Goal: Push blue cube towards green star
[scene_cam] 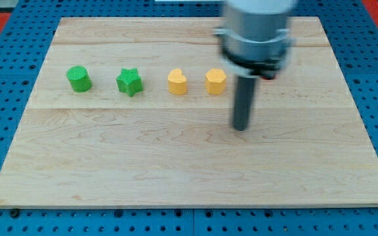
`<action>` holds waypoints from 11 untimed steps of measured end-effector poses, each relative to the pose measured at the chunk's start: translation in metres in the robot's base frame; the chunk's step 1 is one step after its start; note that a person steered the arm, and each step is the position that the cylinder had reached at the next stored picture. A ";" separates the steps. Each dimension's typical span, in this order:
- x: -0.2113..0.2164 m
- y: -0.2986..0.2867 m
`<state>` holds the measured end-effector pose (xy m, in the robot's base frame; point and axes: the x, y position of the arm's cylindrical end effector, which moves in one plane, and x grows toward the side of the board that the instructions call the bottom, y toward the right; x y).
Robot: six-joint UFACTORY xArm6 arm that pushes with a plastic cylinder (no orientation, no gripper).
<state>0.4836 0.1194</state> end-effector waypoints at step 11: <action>-0.179 0.181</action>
<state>0.3045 0.3004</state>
